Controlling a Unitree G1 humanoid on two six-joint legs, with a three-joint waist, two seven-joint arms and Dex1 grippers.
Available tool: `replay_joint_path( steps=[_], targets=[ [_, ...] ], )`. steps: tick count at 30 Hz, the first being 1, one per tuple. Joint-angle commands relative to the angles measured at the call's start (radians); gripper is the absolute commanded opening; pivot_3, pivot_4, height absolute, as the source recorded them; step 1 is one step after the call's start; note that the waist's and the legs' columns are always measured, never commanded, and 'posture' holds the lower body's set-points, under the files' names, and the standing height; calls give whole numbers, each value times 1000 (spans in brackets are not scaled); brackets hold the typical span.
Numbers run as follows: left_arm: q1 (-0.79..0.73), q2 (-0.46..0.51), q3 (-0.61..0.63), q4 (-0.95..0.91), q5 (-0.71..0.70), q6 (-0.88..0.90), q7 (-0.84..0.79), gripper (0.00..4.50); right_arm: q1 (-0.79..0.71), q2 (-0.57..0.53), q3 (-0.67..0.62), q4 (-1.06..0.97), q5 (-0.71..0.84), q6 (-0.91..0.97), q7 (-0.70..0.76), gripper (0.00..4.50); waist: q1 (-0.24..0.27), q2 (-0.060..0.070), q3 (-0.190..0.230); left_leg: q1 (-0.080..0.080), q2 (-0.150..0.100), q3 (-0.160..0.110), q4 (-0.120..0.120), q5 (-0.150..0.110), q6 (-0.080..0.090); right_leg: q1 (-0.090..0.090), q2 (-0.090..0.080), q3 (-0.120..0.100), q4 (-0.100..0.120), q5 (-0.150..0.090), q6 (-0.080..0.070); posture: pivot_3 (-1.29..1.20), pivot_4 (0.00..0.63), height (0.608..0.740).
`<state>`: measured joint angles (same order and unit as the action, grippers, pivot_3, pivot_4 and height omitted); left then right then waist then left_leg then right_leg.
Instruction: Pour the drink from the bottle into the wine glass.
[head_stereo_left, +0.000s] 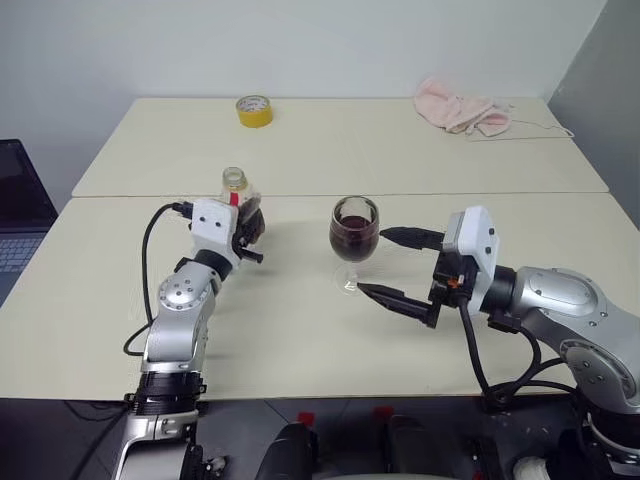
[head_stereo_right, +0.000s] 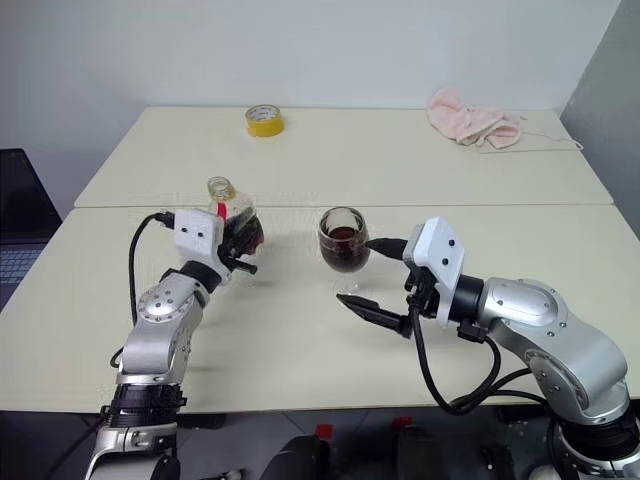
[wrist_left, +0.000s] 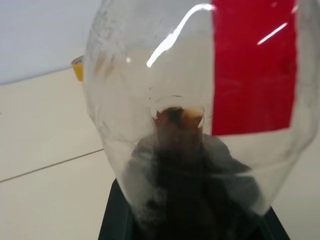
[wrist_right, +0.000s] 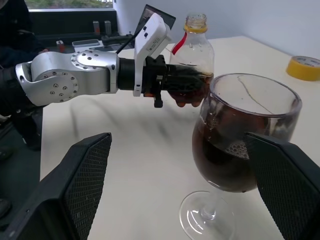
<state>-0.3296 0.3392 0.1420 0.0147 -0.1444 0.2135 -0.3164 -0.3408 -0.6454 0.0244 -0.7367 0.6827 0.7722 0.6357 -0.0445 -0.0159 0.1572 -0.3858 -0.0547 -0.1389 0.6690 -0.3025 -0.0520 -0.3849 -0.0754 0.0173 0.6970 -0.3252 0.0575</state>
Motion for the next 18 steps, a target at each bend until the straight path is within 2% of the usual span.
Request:
replay_joint_path(
  steps=[1, 8, 18],
  targets=[
    [28, -12, 60, -55, -47, -8, 21, 770, -11, -4, -11, -6, 9, -33, 24, 4500, 3, 0, 0, 0, 0, 0, 0, 0, 0, 0, 0, 0, 0, 0, 0, 0, 150, 740],
    [77, -31, 90, -78, -63, 25, 69, 770, -11, 28, -3, 16, -9, -80, 21, 4500, 11, -1, 0, 0, 2, 0, 0, 0, 0, 0, 0, 0, 0, 0, 0, 0, 150, 740],
    [53, -46, 99, -10, -70, 14, 92, 770, -45, 34, 17, 24, 0, -75, 17, 4500, 12, -1, -1, 0, 7, 2, 0, 0, 0, 1, 0, 0, -1, 0, 0, 0, 150, 740]
  ],
)
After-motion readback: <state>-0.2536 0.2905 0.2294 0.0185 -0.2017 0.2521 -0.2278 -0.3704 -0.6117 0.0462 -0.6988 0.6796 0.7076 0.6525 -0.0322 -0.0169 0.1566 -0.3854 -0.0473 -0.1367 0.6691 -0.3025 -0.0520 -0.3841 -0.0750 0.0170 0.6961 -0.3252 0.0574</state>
